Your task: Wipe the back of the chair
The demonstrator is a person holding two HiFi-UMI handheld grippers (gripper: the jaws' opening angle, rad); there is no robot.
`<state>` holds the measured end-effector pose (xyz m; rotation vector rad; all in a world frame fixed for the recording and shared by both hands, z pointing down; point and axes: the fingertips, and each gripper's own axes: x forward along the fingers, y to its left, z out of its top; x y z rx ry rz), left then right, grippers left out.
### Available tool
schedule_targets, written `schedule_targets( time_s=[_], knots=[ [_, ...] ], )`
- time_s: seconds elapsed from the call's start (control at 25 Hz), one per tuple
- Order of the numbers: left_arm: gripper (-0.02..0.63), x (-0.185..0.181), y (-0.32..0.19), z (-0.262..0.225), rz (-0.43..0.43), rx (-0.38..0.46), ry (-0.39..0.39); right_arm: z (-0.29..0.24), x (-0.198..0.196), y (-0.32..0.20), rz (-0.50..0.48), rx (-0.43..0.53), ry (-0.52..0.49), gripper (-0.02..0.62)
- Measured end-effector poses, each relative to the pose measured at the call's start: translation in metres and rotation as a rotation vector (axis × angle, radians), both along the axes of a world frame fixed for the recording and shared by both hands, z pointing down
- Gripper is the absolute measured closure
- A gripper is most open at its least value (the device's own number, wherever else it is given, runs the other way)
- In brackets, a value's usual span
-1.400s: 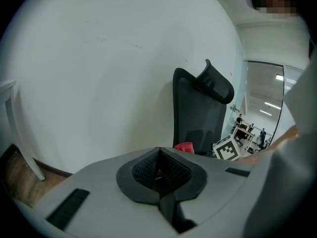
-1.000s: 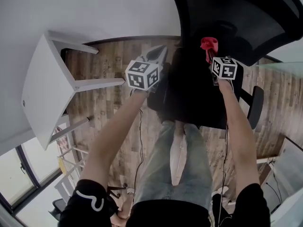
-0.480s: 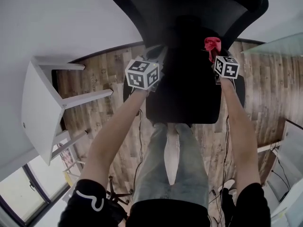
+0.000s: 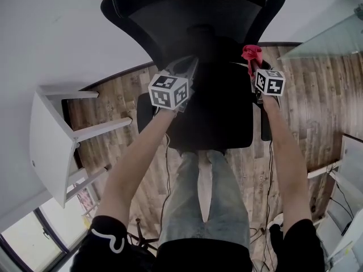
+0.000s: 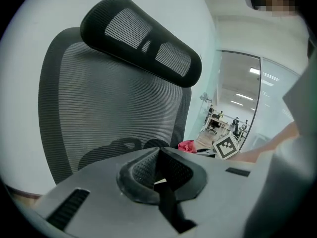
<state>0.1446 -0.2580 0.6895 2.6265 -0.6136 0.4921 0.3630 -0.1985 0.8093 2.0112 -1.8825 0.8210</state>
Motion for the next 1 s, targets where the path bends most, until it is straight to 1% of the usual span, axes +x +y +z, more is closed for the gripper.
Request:
schedule_targets(
  time_s=[0.12, 0.24, 0.36, 0.44, 0.56, 0.64, 0.8, 1.0],
  knots=[
    [0.583, 0.008, 0.007, -0.006, 0.005, 0.0, -0.003, -0.013, 0.001, 0.008, -0.027, 0.009, 0.001, 0.517],
    [0.583, 0.015, 0.014, -0.021, 0.004, -0.009, 0.0, -0.04, -0.004, 0.016, -0.083, 0.032, 0.004, 0.517],
    [0.583, 0.017, 0.025, -0.044, 0.004, -0.003, 0.007, -0.079, -0.015, 0.023, -0.135, 0.077, 0.003, 0.518],
    [0.583, 0.016, 0.034, -0.065, 0.004, 0.007, 0.019, -0.11, -0.025, 0.03, -0.183, 0.103, 0.023, 0.52],
    [0.583, 0.012, 0.05, -0.099, 0.018, 0.049, 0.015, -0.159, -0.042, 0.039, -0.259, 0.147, 0.075, 0.522],
    [0.583, 0.005, 0.061, -0.121, 0.023, 0.074, 0.012, -0.193, -0.054, 0.047, -0.293, 0.181, 0.093, 0.523],
    [0.583, -0.01, 0.076, -0.171, -0.008, 0.098, 0.044, -0.259, -0.071, 0.062, -0.321, 0.243, 0.097, 0.525],
    [0.583, -0.027, 0.086, -0.239, -0.038, 0.153, 0.076, -0.337, -0.092, 0.081, -0.324, 0.311, 0.111, 0.526]
  ],
)
